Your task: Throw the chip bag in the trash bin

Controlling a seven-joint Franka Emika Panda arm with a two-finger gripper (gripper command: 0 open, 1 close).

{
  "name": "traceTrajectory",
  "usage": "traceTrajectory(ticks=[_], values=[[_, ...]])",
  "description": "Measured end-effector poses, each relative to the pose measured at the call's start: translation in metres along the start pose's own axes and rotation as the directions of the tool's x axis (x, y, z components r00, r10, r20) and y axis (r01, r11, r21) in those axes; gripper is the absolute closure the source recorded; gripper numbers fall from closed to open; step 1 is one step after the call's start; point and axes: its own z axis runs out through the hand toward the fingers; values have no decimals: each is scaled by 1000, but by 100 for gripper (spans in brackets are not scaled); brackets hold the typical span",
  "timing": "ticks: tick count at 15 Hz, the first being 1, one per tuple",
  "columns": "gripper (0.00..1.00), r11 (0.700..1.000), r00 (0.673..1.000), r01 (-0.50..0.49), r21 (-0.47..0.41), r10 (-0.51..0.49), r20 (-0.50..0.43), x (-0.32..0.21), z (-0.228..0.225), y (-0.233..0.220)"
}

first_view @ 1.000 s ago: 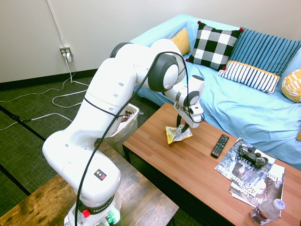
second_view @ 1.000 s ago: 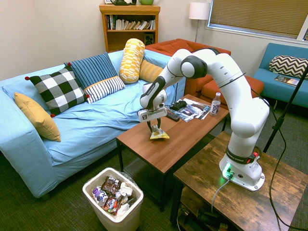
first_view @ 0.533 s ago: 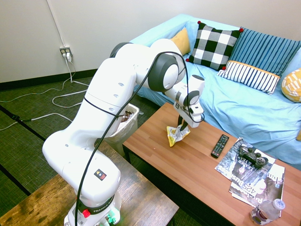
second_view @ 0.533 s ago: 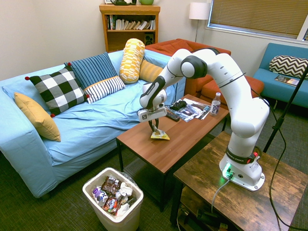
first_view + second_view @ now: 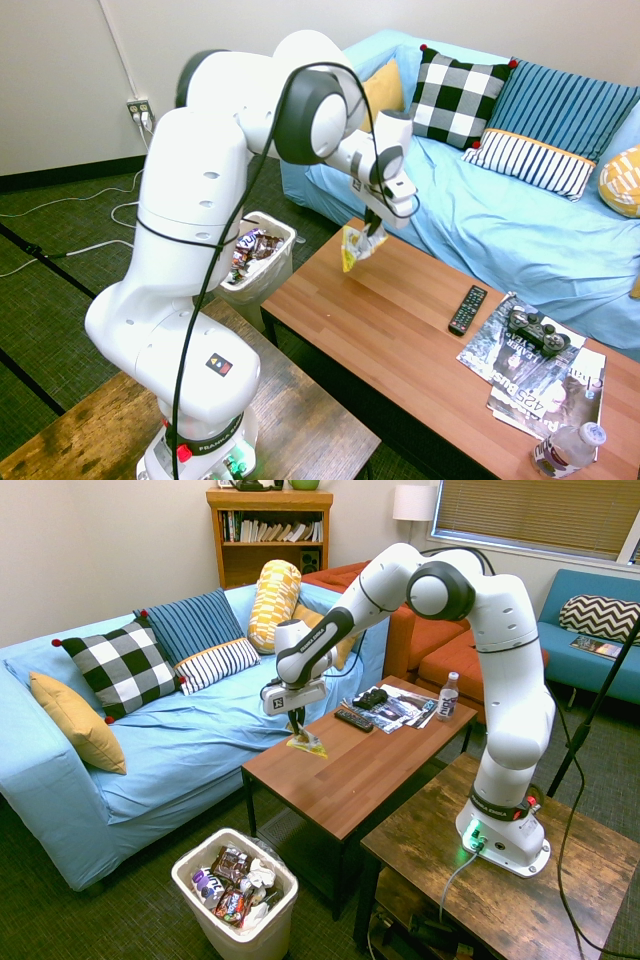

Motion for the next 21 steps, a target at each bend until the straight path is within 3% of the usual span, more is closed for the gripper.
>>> traceTrajectory(ticks=[4, 11, 12, 21], values=[[100, 990, 989, 141, -6, -141, -39, -125, -14, -23], [100, 947, 945, 317, -44, -319, -70, -278, 33, -73], [0, 942, 939, 334, -45, -336, -71, -291, 40, -77], [0, 912, 911, 401, -80, -407, -69, -342, 85, -84]])
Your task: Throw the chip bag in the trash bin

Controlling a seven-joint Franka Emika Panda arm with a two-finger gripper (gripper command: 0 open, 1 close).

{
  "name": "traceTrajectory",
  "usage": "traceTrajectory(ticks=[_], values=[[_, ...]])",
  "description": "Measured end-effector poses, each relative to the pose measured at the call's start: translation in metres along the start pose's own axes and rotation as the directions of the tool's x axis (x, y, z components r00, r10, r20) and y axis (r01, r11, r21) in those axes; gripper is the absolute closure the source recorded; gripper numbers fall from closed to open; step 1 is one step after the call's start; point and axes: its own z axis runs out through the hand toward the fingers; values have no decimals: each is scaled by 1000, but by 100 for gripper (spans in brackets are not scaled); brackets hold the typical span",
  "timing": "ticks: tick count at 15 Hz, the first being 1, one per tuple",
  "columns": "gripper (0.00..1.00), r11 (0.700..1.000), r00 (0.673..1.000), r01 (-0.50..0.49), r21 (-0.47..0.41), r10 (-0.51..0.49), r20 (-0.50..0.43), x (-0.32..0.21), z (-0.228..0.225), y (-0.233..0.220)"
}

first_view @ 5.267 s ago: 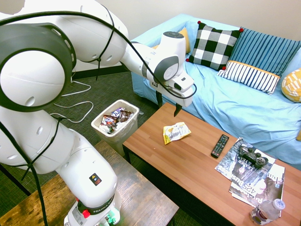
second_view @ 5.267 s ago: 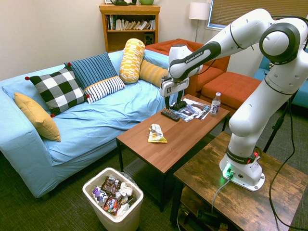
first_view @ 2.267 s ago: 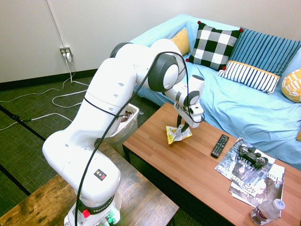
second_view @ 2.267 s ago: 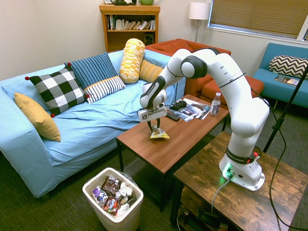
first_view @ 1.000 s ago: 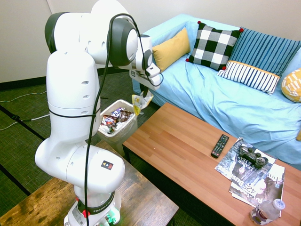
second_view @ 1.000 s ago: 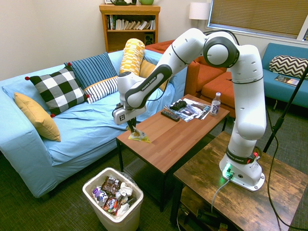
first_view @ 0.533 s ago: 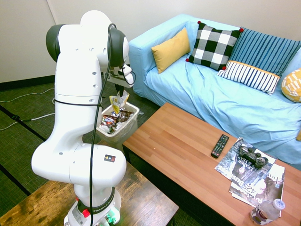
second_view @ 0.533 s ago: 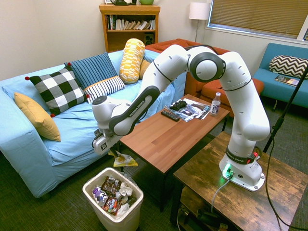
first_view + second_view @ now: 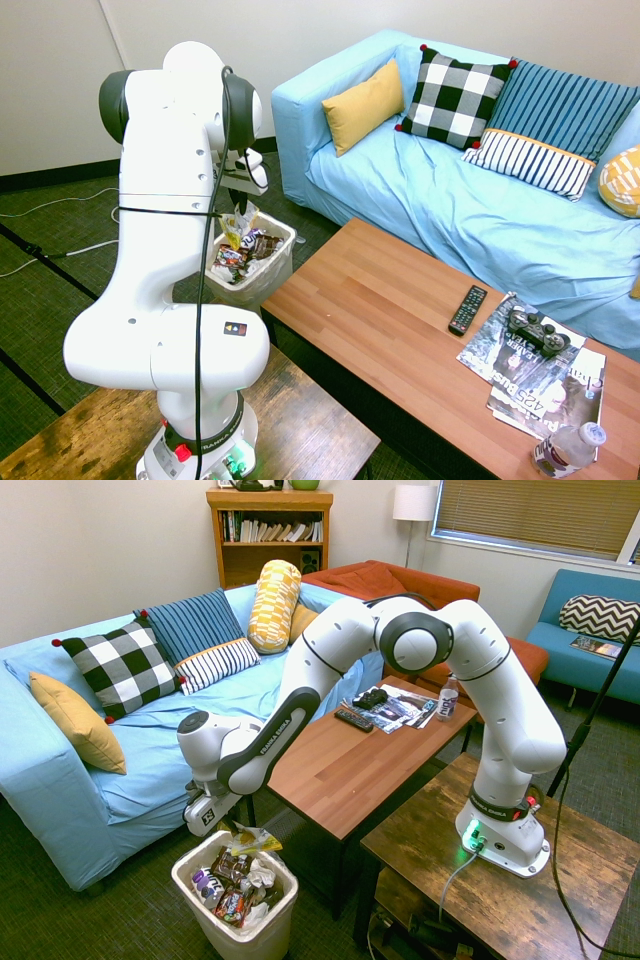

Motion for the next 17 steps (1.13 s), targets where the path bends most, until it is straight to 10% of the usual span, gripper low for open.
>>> traceTrajectory(ticks=[17], values=[[0, 1000, 1000, 13, 4, -12, -14, -8, 1, -13]])
